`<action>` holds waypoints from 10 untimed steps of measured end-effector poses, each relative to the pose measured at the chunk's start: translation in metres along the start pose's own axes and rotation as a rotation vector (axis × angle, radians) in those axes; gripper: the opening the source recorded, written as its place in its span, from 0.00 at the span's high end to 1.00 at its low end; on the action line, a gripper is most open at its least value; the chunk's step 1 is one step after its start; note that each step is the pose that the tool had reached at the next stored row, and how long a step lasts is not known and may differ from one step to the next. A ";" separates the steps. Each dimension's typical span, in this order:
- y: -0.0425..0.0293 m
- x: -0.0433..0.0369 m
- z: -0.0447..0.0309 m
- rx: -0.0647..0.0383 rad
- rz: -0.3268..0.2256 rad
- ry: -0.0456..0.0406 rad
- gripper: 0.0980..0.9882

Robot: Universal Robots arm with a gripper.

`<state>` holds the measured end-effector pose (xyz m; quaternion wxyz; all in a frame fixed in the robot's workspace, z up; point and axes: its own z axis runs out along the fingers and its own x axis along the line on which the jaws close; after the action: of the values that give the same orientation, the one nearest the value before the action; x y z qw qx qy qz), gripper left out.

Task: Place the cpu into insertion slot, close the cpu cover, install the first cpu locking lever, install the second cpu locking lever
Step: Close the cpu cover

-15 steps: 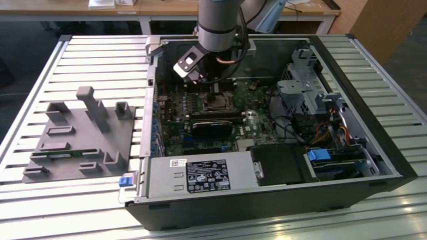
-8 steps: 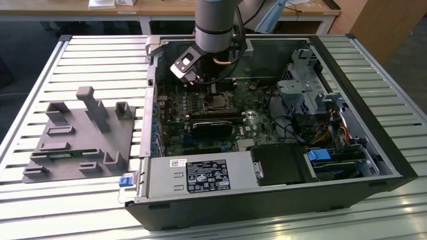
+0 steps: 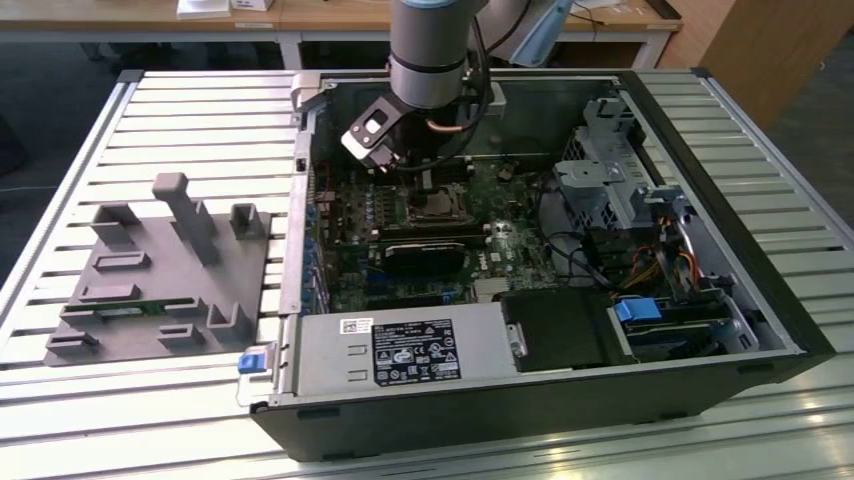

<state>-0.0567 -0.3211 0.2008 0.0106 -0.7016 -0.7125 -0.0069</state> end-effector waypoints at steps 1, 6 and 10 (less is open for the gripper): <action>0.0009 -0.0001 0.0004 0.000 0.000 0.0000 0.99; 0.0109 -0.0002 0.0024 0.000 0.000 0.0012 0.99; 0.0144 -0.0002 0.0019 -0.001 0.000 0.0052 0.99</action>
<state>-0.0423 -0.3211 0.1988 0.0122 -0.7015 -0.7125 -0.0089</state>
